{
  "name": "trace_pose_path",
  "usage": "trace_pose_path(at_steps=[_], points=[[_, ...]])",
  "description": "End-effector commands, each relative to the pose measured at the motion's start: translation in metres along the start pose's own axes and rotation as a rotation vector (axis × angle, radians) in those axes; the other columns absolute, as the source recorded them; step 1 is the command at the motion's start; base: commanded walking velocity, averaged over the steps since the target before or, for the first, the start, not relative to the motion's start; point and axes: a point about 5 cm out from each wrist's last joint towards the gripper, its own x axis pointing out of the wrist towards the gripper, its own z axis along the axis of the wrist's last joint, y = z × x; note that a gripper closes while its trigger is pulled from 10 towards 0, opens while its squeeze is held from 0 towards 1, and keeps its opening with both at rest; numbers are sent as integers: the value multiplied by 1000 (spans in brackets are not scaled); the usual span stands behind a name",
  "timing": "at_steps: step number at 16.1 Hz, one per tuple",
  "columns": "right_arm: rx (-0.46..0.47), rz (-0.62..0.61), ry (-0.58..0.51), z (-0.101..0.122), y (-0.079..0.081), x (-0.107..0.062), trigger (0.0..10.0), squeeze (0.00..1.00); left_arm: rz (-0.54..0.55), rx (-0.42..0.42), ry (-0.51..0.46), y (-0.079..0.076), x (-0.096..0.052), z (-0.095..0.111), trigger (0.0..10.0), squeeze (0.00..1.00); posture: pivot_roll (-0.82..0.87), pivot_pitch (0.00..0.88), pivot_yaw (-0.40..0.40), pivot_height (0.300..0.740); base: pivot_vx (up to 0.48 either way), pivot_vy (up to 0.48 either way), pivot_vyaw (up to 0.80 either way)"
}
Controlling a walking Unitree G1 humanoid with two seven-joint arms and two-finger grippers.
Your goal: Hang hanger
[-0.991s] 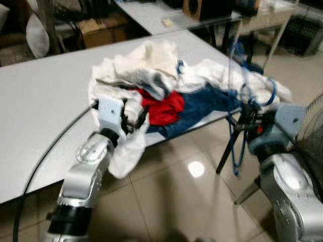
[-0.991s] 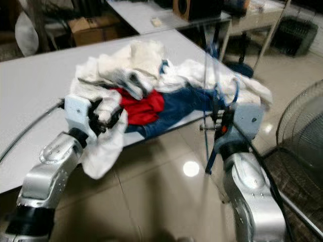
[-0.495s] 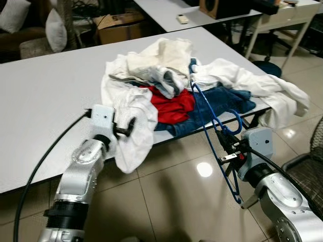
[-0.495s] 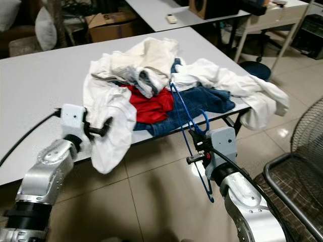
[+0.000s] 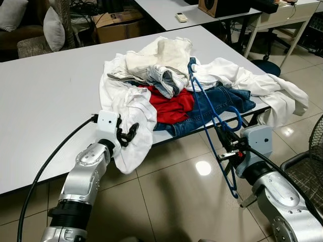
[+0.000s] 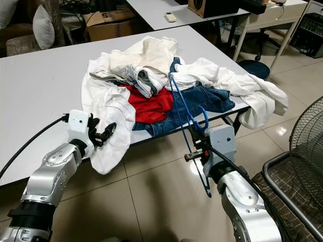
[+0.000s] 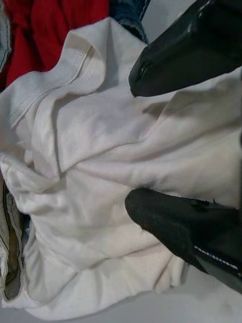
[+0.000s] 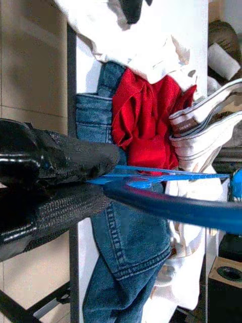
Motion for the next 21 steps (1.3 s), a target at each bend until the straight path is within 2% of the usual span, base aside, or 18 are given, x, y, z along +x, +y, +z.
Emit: trace_pose_path(at_steps=[1,18,19,20,21], points=[[-10,-17,-15,2,-2,1,10000,0,-22,20,-7,-2,2,3,0,0,-132,52,73,740,0,0,0],[-24,-18,-58,4,3,3,10000,0,-65,12,-6,-2,3,-4,0,0,-137,39,74,740,0,0,0],[-26,-20,-59,4,2,3,10000,0,-80,22,-9,-1,3,-3,0,0,-138,38,74,740,0,0,0],[-26,-30,-65,4,1,3,10000,0,-118,76,-25,8,0,4,0,0,-136,37,75,740,0,0,0],[-26,-32,-66,4,1,4,10000,0,-126,94,-29,12,-2,7,0,0,-135,37,75,740,0,0,0]])
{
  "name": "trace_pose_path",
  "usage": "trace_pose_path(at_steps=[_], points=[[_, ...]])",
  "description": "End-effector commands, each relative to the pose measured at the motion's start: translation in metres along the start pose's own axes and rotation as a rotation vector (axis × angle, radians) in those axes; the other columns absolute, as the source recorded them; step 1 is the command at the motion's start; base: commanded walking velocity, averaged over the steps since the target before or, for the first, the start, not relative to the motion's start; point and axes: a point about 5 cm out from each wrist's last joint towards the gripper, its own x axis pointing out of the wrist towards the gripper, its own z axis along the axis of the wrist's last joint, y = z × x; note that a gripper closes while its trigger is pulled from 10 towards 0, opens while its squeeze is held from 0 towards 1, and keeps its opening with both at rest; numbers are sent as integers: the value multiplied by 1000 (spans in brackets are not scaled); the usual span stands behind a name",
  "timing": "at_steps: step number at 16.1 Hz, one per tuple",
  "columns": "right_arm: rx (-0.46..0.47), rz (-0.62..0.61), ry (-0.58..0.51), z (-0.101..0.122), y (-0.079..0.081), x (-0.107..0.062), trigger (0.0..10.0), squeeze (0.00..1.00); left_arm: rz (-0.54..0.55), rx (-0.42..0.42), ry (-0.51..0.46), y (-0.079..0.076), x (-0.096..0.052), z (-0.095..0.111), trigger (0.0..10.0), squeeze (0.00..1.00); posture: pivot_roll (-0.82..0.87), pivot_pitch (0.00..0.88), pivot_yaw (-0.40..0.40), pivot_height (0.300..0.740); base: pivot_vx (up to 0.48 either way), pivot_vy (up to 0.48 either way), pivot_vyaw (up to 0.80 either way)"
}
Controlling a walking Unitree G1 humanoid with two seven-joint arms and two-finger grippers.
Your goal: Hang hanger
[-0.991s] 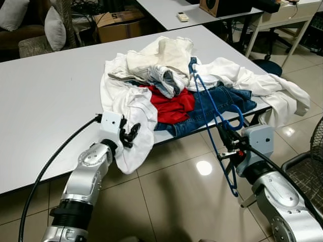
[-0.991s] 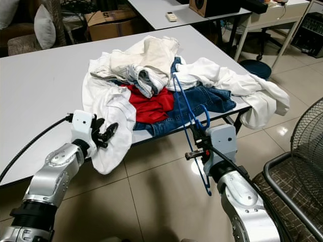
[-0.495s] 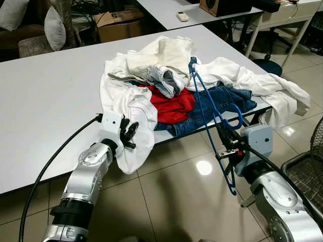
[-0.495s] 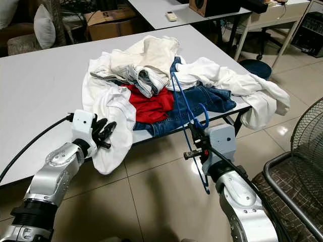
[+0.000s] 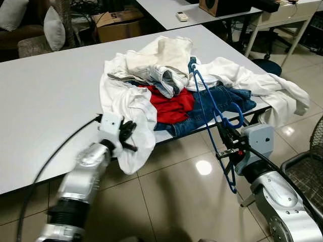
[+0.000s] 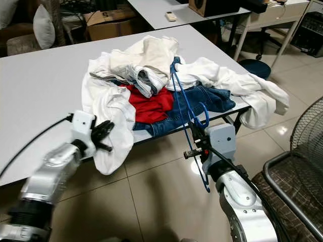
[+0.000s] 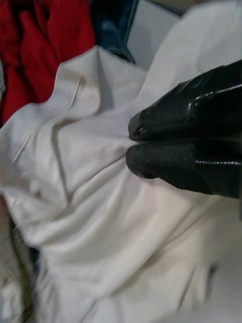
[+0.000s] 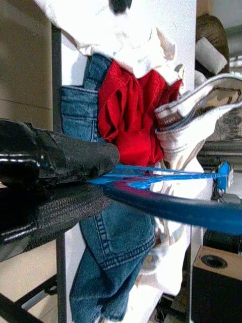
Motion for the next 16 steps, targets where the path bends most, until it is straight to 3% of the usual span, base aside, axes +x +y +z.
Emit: trace_pose_path(at_steps=[1,5,8,9,11,12,14,16], points=[[-6,-6,-13,1,-1,3,10000,0,3,63,-35,14,-3,14,0,0,-130,37,75,740,0,0,0],[-4,-3,-20,1,1,6,10000,0,167,141,-144,61,-21,49,0,0,-112,38,73,740,0,0,0],[1,2,-28,2,2,8,10000,0,234,212,-208,86,-34,70,0,0,-103,44,73,740,0,0,0],[2,2,-29,2,2,8,10000,0,185,222,-245,90,-39,79,0,0,-100,44,73,740,0,0,0],[12,5,-29,1,3,8,10000,0,-149,161,-263,74,-45,85,0,0,-91,46,72,740,0,0,0],[19,11,-33,1,4,9,10000,0,-246,145,-246,68,-48,85,0,0,-91,46,72,740,0,0,0],[20,17,-35,0,7,12,10000,0,-330,127,-167,67,-48,80,0,0,-82,42,78,740,0,0,0],[21,20,-36,0,9,12,10000,0,-187,242,9,82,-40,56,0,0,-84,42,86,740,0,0,0]])
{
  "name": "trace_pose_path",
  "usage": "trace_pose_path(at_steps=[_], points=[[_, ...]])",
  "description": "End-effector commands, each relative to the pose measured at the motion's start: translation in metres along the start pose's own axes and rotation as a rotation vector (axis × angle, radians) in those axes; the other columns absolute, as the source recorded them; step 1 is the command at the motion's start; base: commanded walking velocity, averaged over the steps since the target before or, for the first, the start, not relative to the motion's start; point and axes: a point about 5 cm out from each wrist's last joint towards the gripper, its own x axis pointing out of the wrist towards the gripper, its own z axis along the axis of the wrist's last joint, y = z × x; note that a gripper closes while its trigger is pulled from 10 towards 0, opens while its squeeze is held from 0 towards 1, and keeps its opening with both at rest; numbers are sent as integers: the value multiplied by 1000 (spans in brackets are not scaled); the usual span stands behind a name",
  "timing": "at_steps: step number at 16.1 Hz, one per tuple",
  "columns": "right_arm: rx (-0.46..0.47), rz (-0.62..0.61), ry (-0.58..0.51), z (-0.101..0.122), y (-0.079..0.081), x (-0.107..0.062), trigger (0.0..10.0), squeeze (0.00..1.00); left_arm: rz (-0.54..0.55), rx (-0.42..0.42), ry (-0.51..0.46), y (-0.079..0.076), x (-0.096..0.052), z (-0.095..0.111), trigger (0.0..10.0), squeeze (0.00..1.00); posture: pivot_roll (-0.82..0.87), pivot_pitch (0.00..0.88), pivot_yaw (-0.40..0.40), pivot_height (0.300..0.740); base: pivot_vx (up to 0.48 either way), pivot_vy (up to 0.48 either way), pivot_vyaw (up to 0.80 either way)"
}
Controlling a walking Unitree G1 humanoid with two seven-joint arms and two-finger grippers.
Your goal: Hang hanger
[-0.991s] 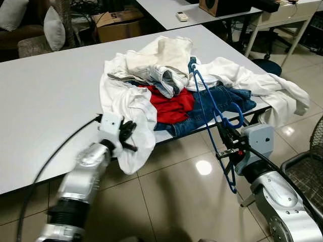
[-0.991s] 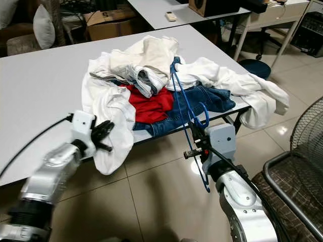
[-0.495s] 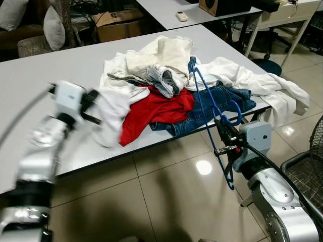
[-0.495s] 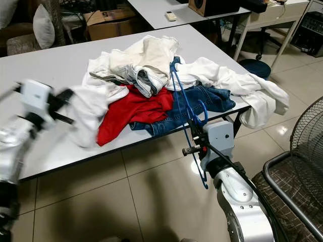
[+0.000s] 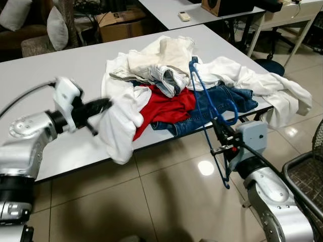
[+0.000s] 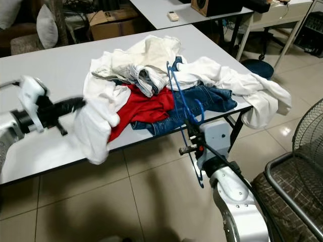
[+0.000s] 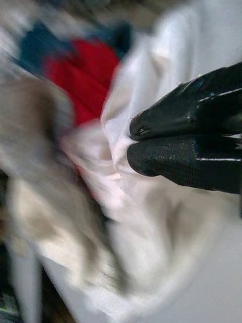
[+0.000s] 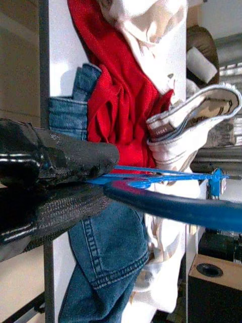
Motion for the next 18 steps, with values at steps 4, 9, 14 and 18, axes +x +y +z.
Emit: trace_pose_path(at_steps=[4,9,14,18], points=[[-2,8,-18,1,4,-1,10000,0,50,101,155,3,3,-22,0,0,-97,42,105,740,0,0,0],[-1,-8,-23,1,2,-6,10000,0,71,-97,-3,7,-8,-6,10000,1000,-96,29,114,740,0,0,0],[6,4,-28,0,6,-3,10000,0,-246,-92,-43,-41,-9,10,10000,1000,-81,31,123,740,0,0,0],[10,1,-25,0,7,-5,10000,0,-206,-10,97,-82,18,-15,10000,16,-89,37,129,740,0,0,0]])
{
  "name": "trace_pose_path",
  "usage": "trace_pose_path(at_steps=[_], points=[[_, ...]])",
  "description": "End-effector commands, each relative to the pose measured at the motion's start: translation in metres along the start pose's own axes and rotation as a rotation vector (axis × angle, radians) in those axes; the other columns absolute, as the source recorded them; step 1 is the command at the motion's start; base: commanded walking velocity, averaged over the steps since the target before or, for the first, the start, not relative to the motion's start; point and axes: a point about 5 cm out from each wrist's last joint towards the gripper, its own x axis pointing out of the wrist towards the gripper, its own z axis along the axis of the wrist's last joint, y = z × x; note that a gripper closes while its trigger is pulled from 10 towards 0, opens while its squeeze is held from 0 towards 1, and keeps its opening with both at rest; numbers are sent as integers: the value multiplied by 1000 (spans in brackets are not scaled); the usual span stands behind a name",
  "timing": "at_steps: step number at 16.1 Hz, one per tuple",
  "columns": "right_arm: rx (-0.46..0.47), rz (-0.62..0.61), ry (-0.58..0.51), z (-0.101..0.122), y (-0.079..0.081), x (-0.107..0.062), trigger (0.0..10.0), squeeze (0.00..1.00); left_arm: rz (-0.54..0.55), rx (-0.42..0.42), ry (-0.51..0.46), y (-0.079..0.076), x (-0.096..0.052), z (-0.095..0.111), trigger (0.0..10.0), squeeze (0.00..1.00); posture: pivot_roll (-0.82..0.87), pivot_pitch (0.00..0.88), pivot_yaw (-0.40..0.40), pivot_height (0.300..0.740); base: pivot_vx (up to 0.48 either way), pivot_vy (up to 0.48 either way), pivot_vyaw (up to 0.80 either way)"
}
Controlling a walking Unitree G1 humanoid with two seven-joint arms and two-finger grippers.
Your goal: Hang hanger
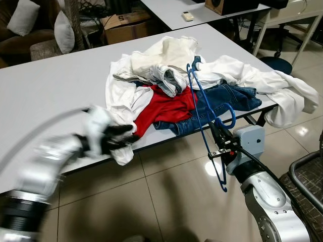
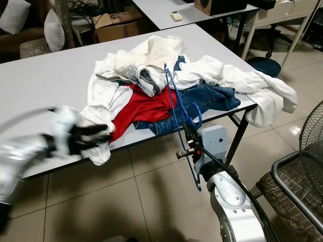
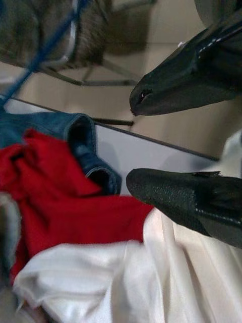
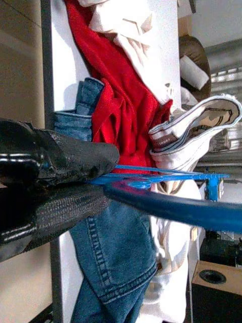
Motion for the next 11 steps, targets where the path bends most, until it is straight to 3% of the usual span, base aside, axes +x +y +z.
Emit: trace_pose_path(at_steps=[1,4,5,6,7,8,9,10,11], points=[[-5,0,-22,5,1,-1,10000,0,54,30,35,3,-1,-4,10000,0,-89,37,129,740,0,0,0],[-7,4,-20,4,1,0,10000,0,199,118,65,4,12,-11,10000,0,-88,39,126,740,0,0,0],[-9,5,-20,4,1,1,10000,0,243,167,87,6,13,-12,8980,0,-90,42,126,740,0,0,0],[-9,5,-21,5,1,1,10000,0,278,199,91,8,13,-12,4980,0,-90,42,126,740,0,0,0],[-8,4,-22,5,1,1,10000,0,291,207,90,9,13,-12,4980,0,-90,42,127,740,0,0,0],[-9,5,-21,5,1,1,10000,0,275,219,95,6,15,-13,3529,0,-90,43,125,740,0,0,0],[-11,6,-20,5,1,1,10000,0,274,236,106,4,16,-17,2824,0,-91,43,125,740,0,0,0],[-11,5,-21,5,1,1,10000,0,293,268,121,6,17,-21,2784,0,-91,43,125,740,0,0,0],[-11,4,-23,5,1,1,10000,0,301,281,126,6,17,-22,1490,0,-92,43,125,740,0,0,0]])
